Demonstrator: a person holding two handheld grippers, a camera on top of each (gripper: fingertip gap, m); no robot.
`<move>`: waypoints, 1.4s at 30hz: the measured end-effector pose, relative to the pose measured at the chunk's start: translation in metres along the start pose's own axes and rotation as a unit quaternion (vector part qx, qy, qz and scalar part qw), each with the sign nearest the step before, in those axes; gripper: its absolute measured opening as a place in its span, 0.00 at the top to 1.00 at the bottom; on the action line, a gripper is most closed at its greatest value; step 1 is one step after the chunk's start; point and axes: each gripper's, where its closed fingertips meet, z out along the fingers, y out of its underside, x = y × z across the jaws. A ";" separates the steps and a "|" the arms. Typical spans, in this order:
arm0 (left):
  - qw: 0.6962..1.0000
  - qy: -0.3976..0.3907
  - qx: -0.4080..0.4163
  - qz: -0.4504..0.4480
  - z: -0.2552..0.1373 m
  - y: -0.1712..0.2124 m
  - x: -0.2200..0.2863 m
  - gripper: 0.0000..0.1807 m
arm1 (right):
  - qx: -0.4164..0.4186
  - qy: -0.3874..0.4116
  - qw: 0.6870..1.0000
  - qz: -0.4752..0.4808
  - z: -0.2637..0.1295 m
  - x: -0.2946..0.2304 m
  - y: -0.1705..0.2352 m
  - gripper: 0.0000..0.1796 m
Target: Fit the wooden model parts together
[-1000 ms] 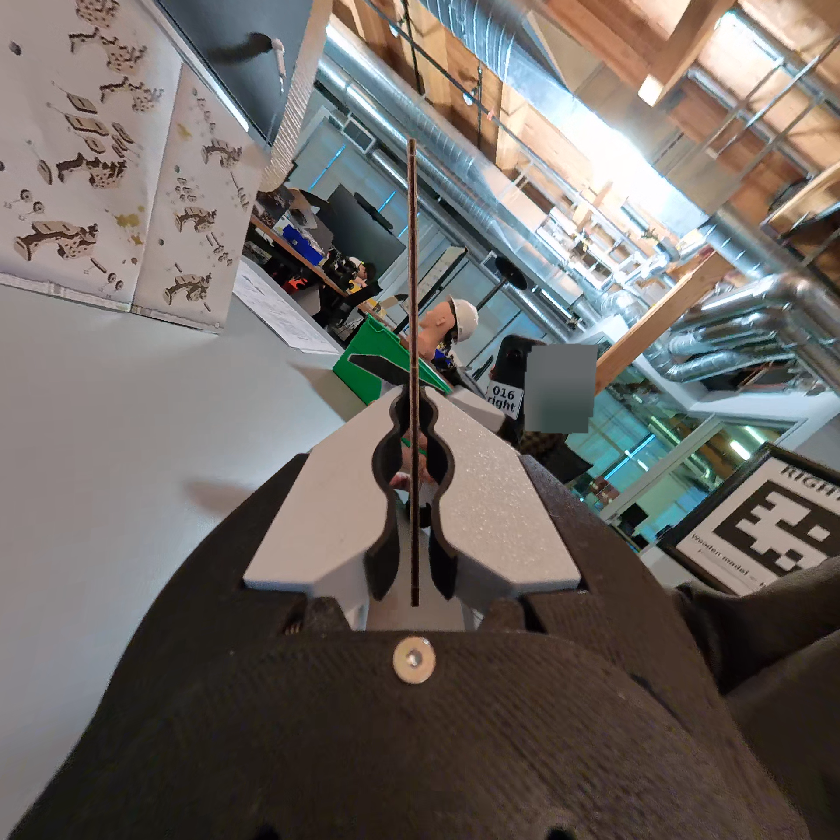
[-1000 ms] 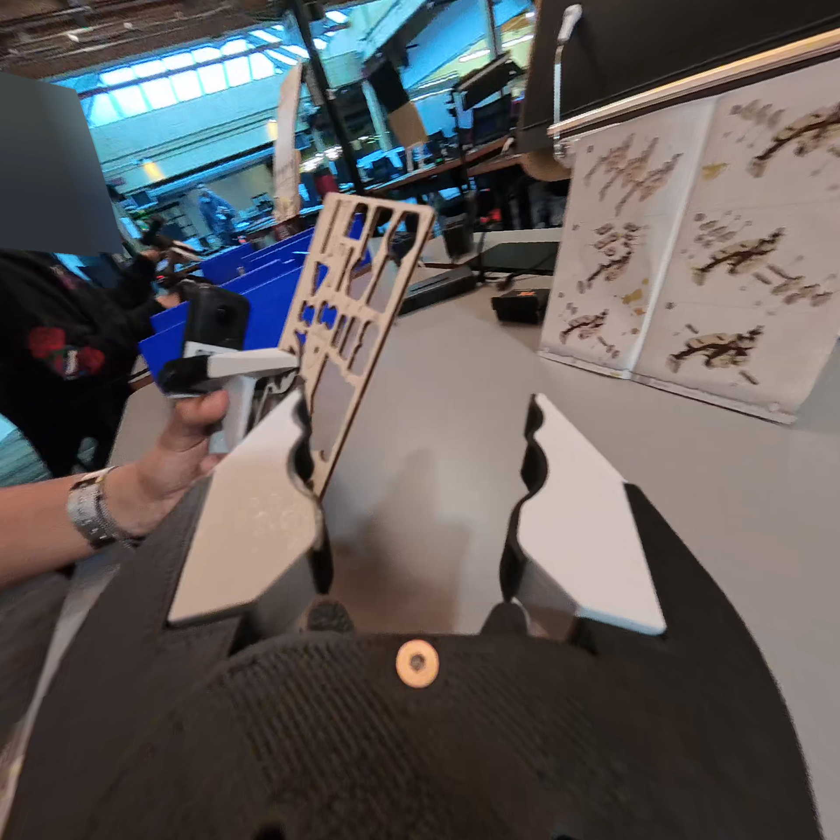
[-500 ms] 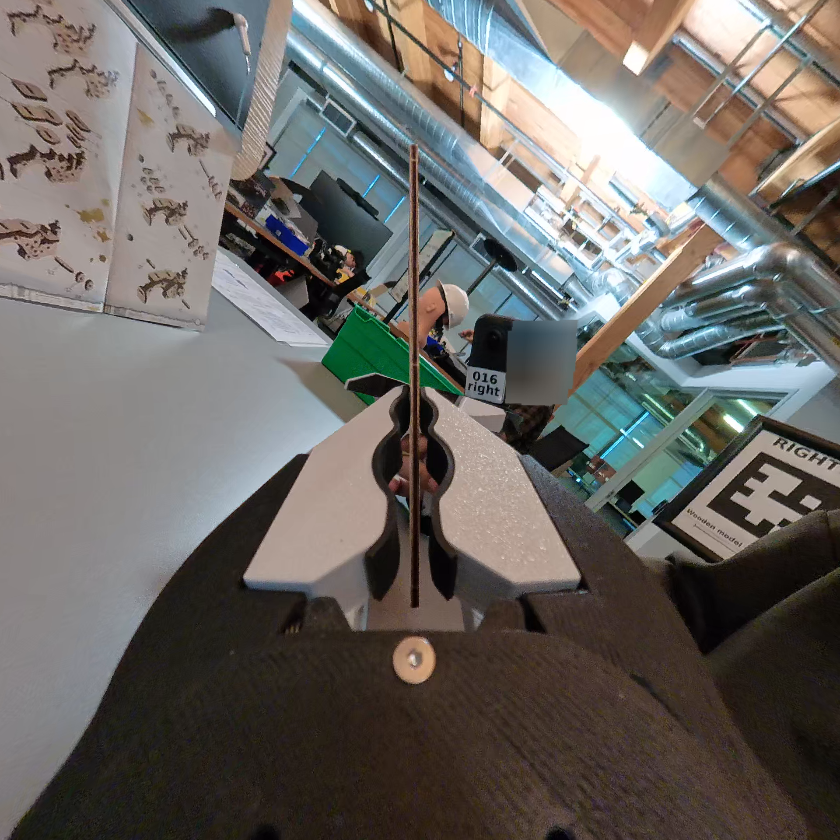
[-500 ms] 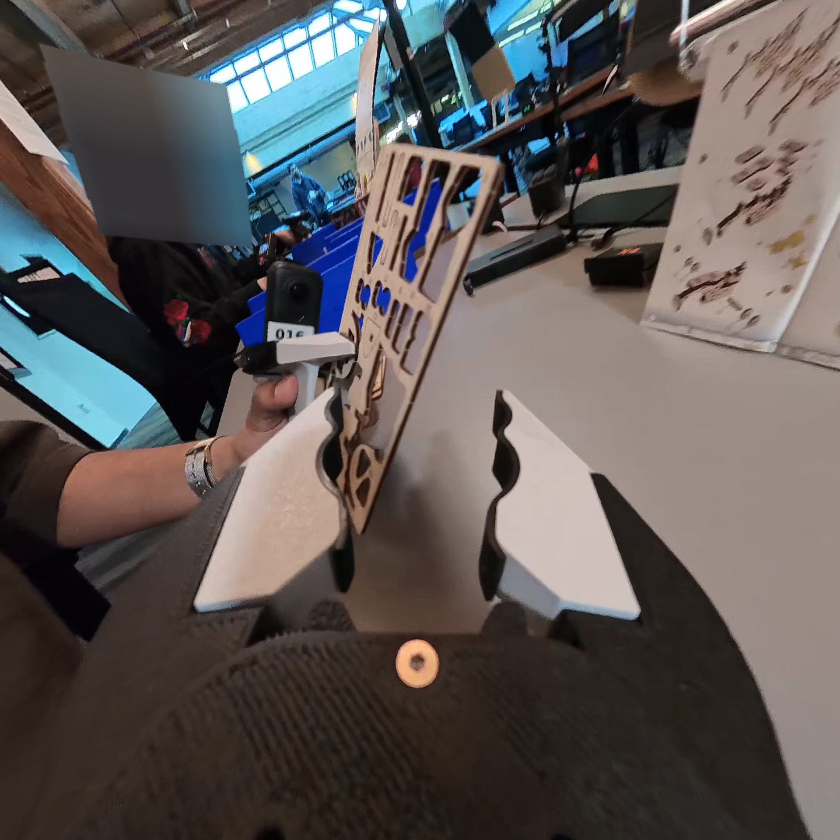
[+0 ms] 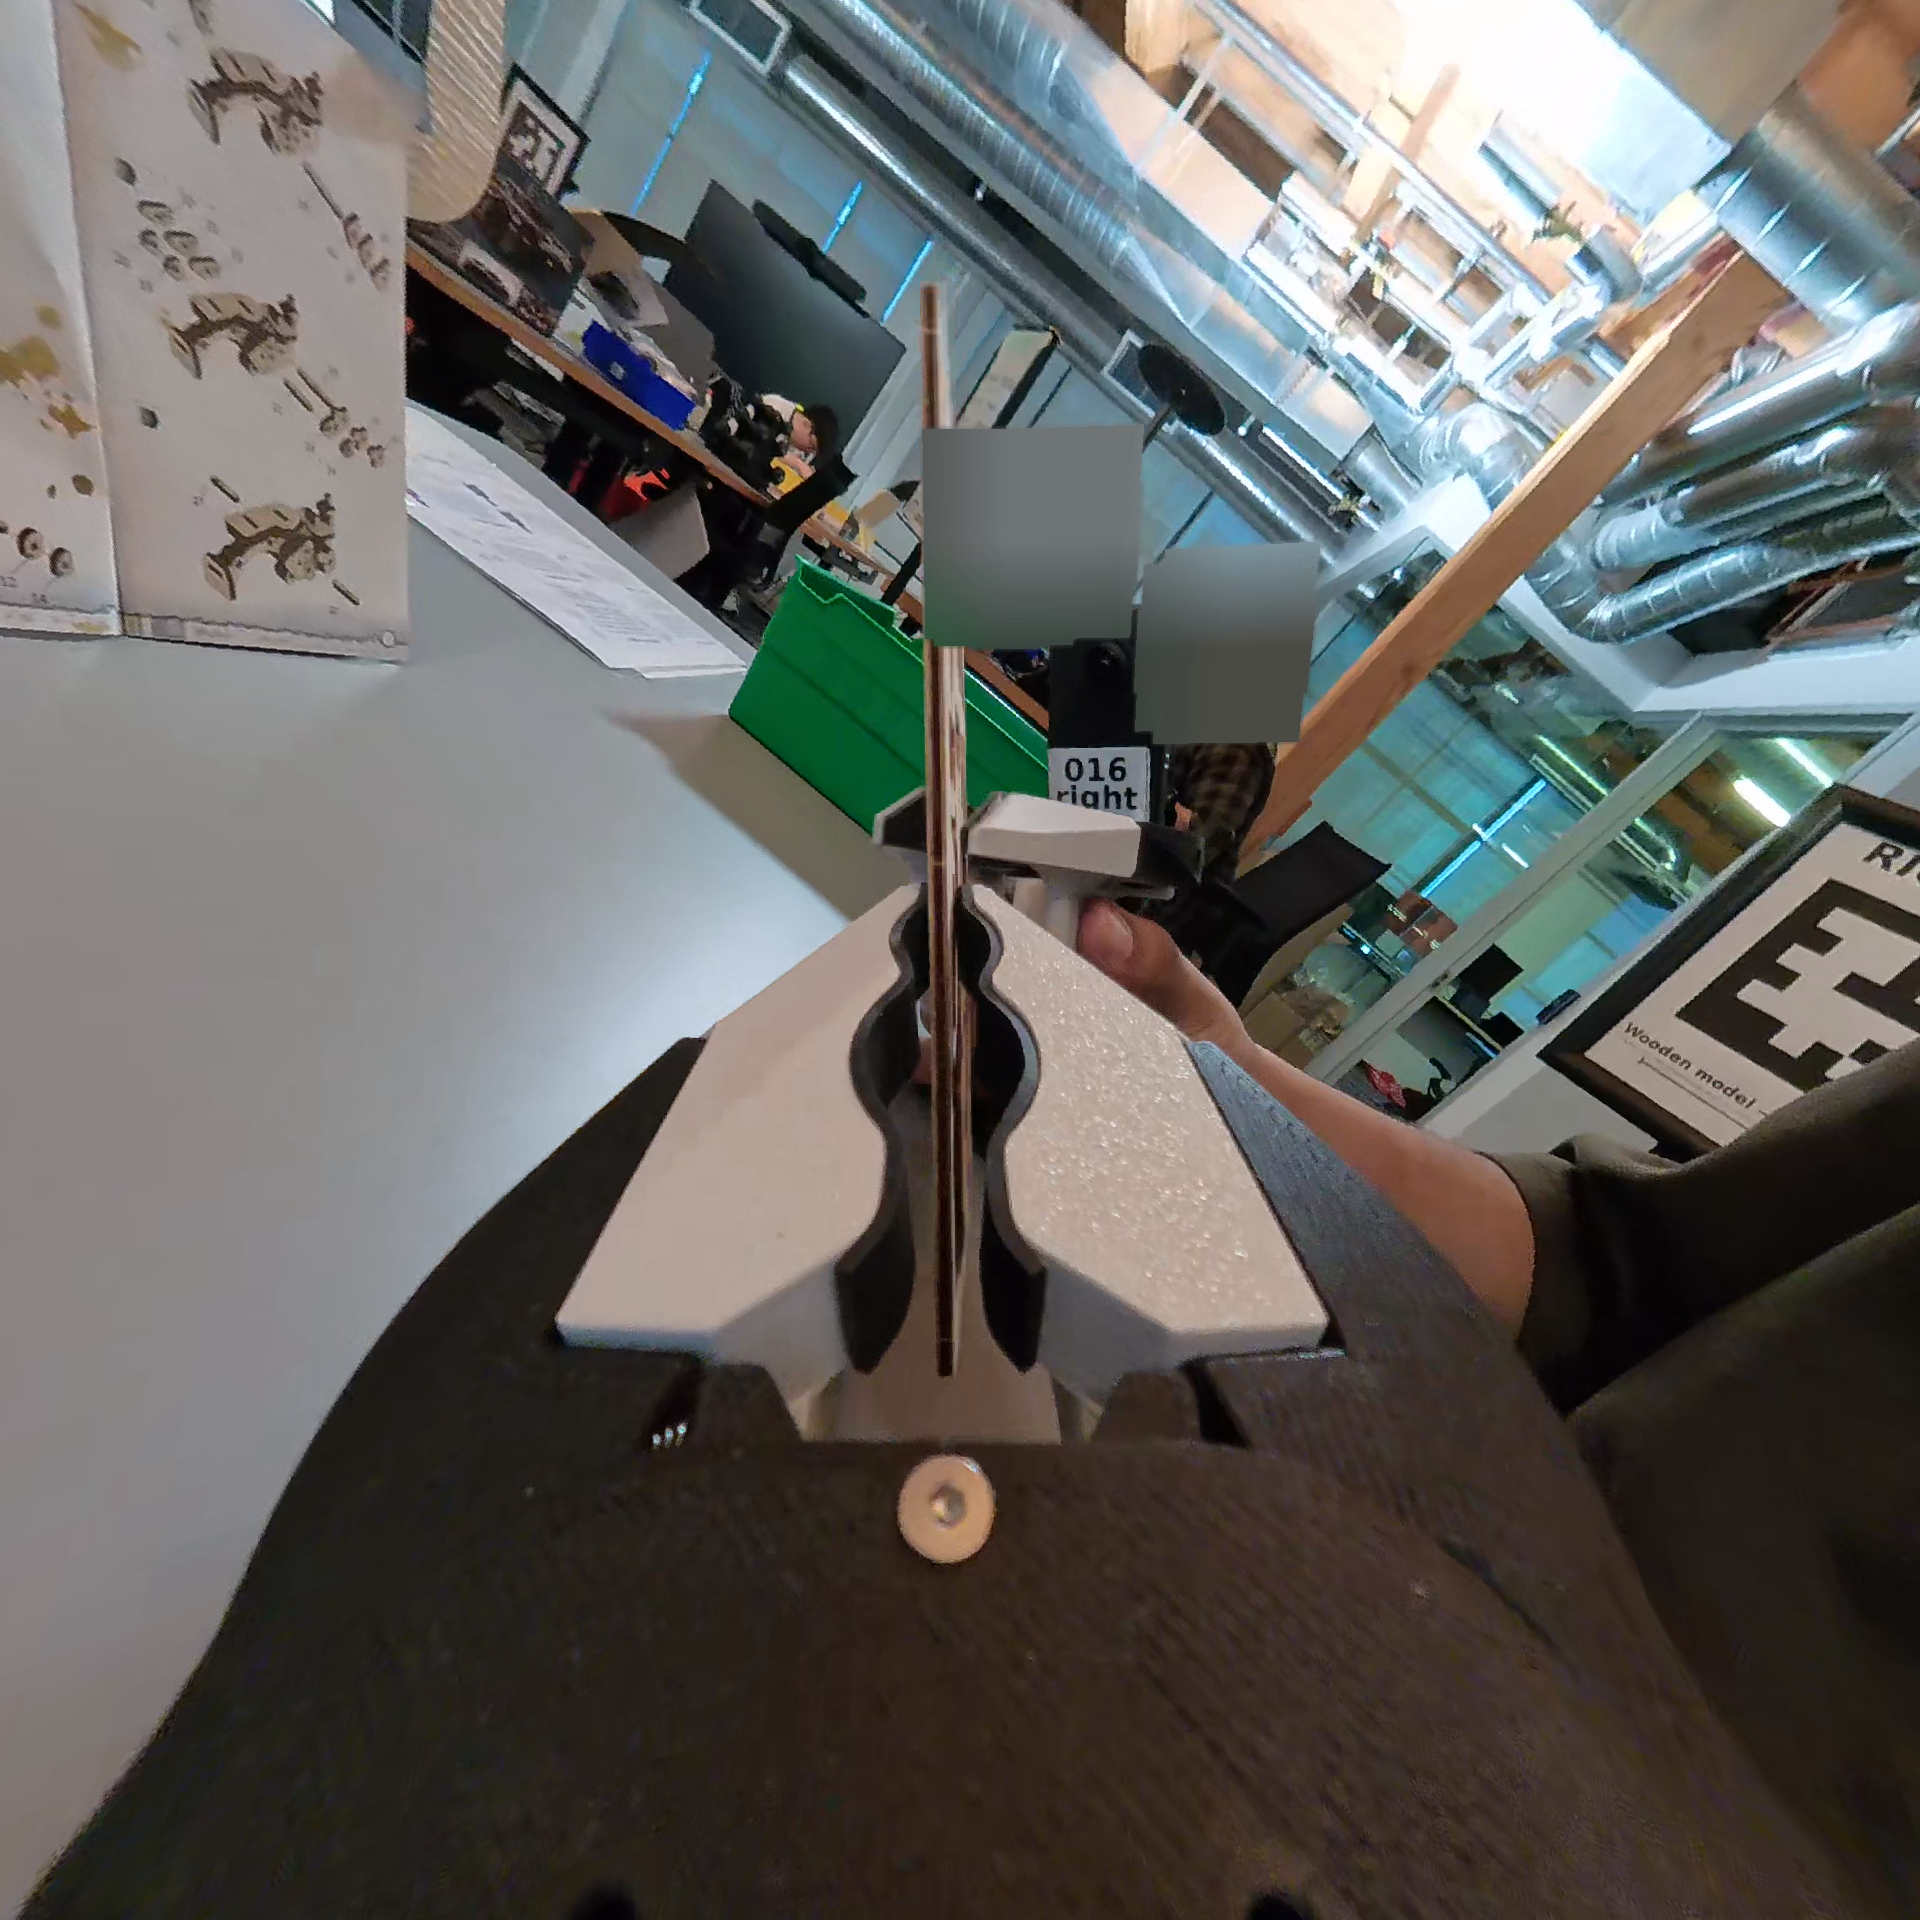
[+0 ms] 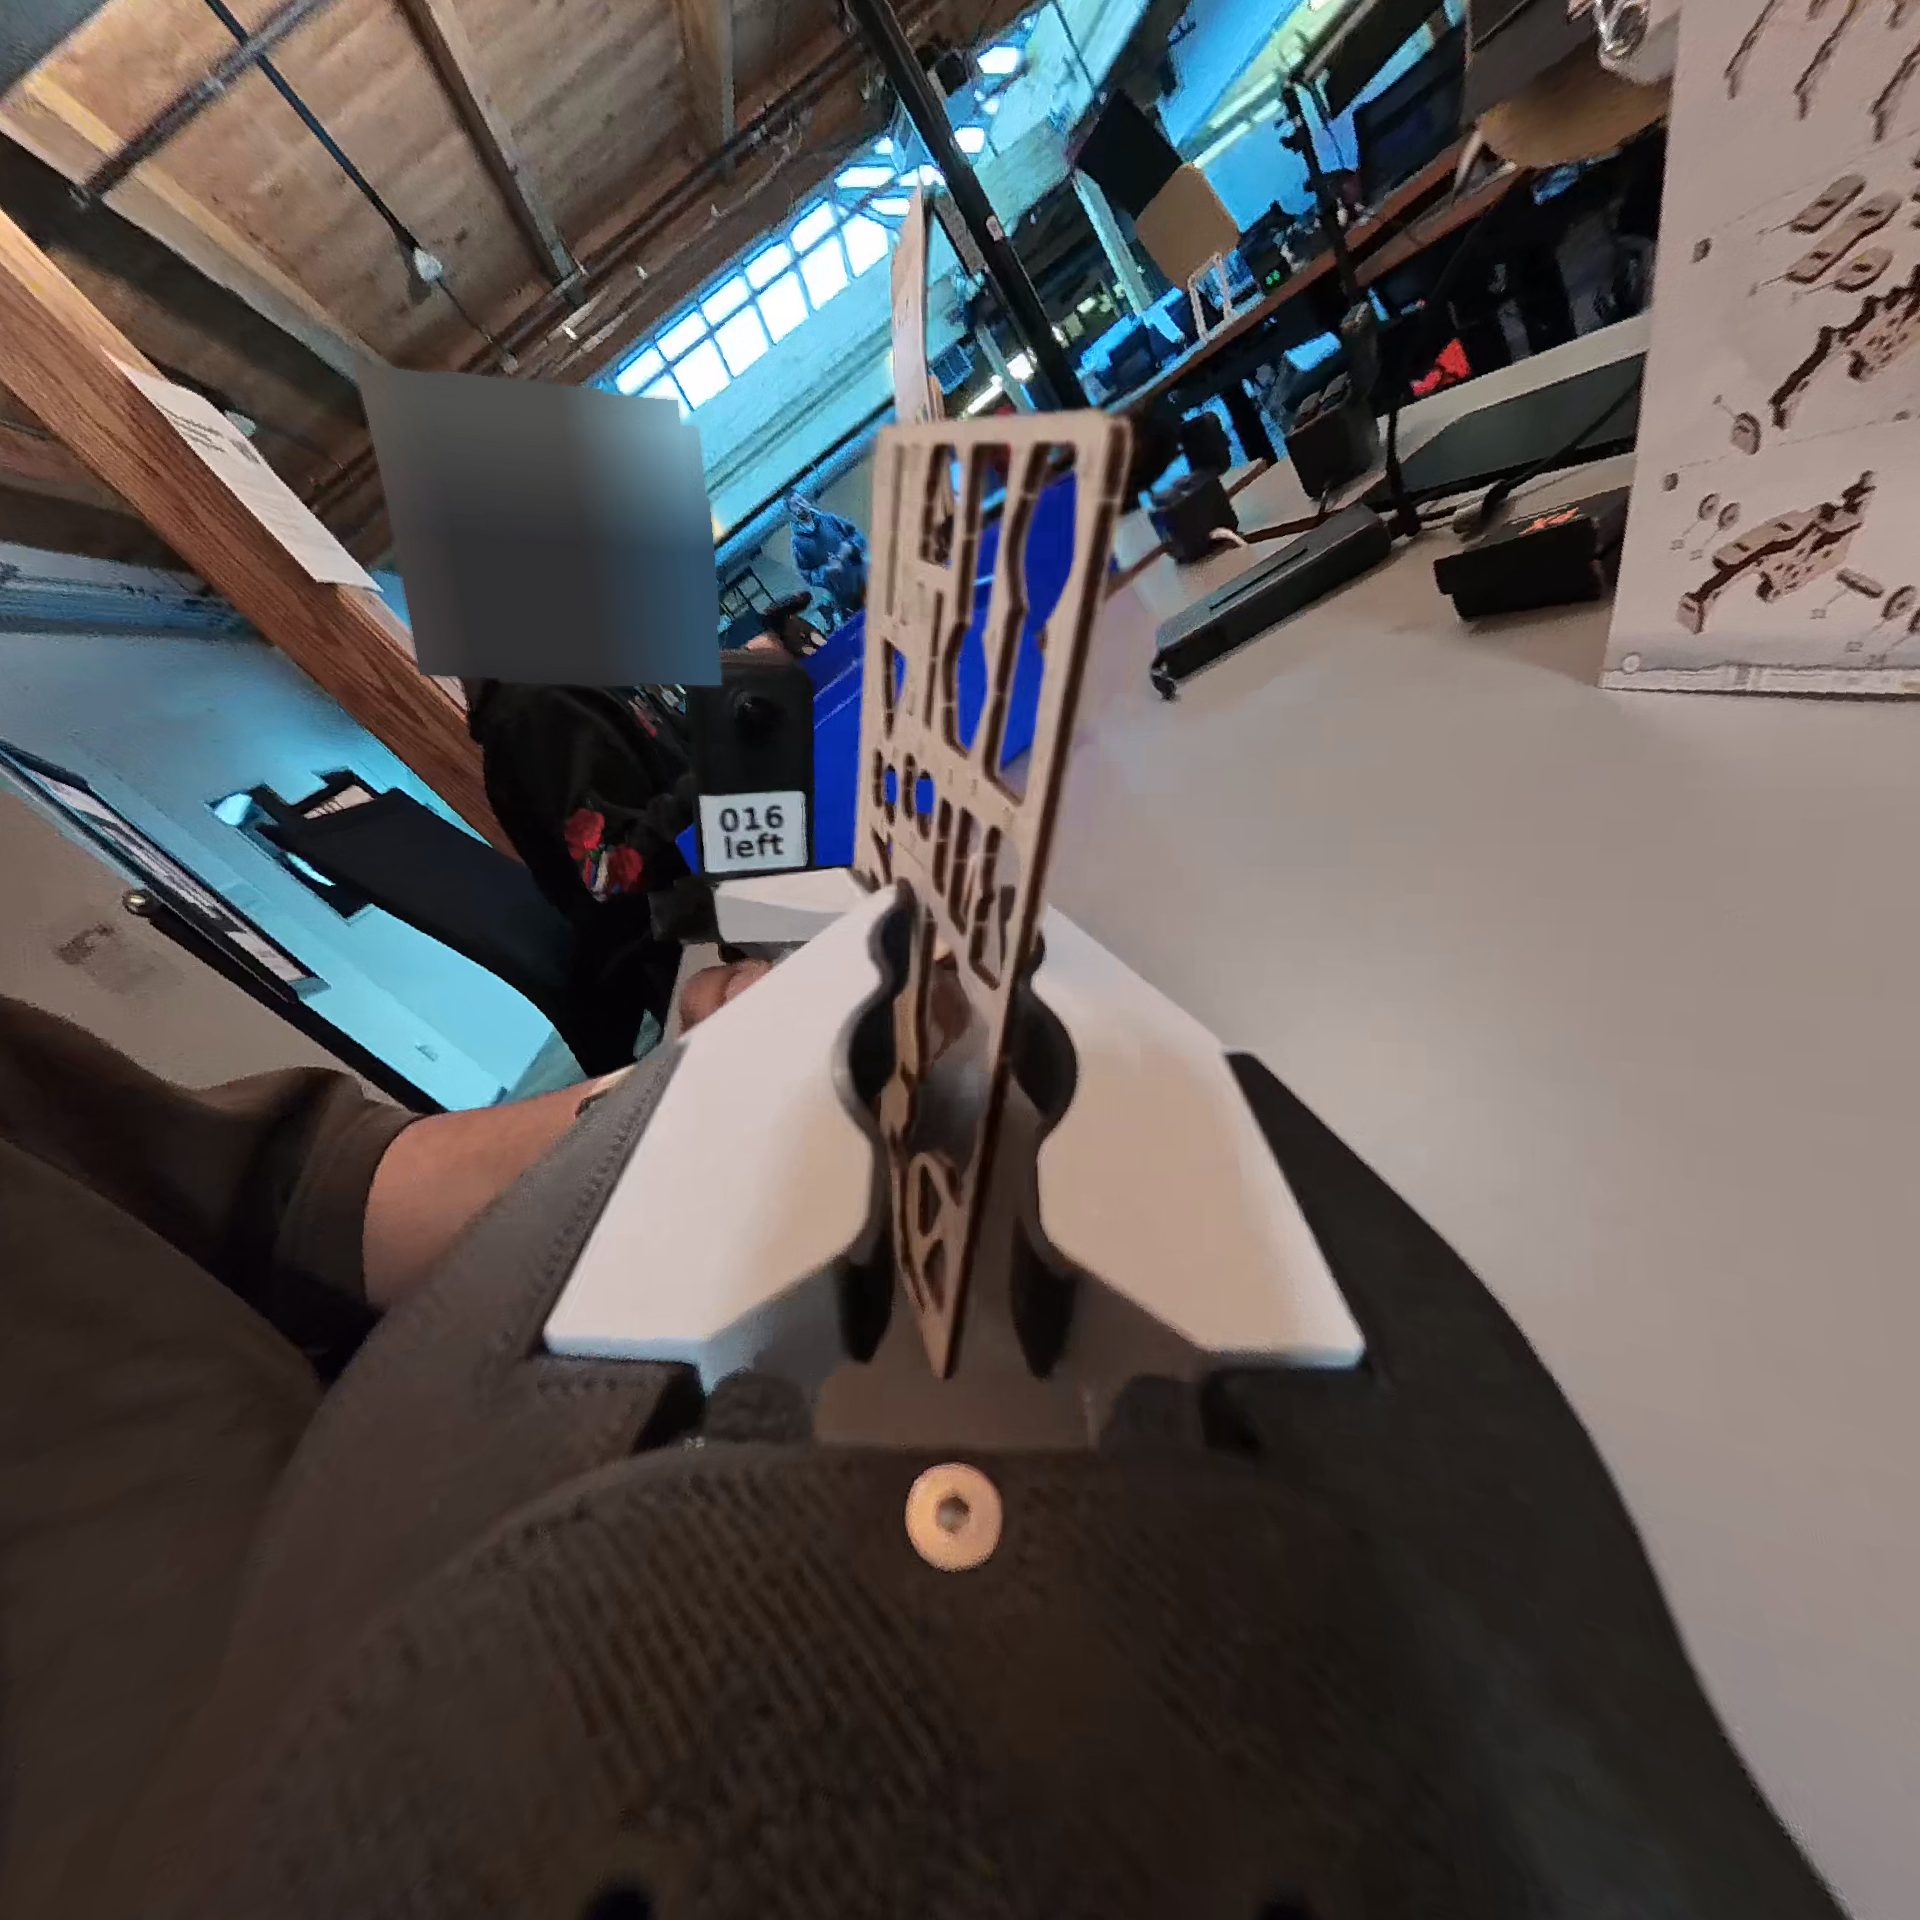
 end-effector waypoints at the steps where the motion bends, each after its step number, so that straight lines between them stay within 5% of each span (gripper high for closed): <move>1: 1.000 0.002 -0.003 -0.004 0.001 0.001 0.000 1.00 | 0.003 -0.007 1.000 0.007 -0.001 -0.001 -0.001 0.93; 10: 0.999 0.017 0.000 -0.030 -0.001 0.000 -0.001 0.94 | -0.038 -0.058 0.997 0.035 -0.003 -0.010 0.007 1.00; 17: 0.999 0.004 0.001 -0.036 -0.001 -0.001 -0.006 1.00 | -0.073 -0.042 0.996 0.023 0.003 -0.007 0.020 0.97; 24: 0.999 -0.041 0.009 -0.022 -0.001 -0.002 -0.014 1.00 | -0.012 0.039 0.999 0.021 -0.002 0.016 0.004 0.88; 35: 0.998 -0.035 0.040 -0.024 -0.006 -0.010 -0.014 1.00 | 0.111 0.095 0.989 -0.031 -0.041 0.030 -0.043 1.00; 38: 0.998 -0.037 0.037 -0.024 -0.005 -0.009 -0.014 1.00 | 0.059 0.215 0.963 -0.150 -0.053 0.047 -0.044 0.95; 42: 0.998 -0.037 0.036 -0.026 -0.005 -0.009 -0.015 1.00 | 0.053 0.384 0.852 -0.351 -0.065 0.053 -0.066 0.78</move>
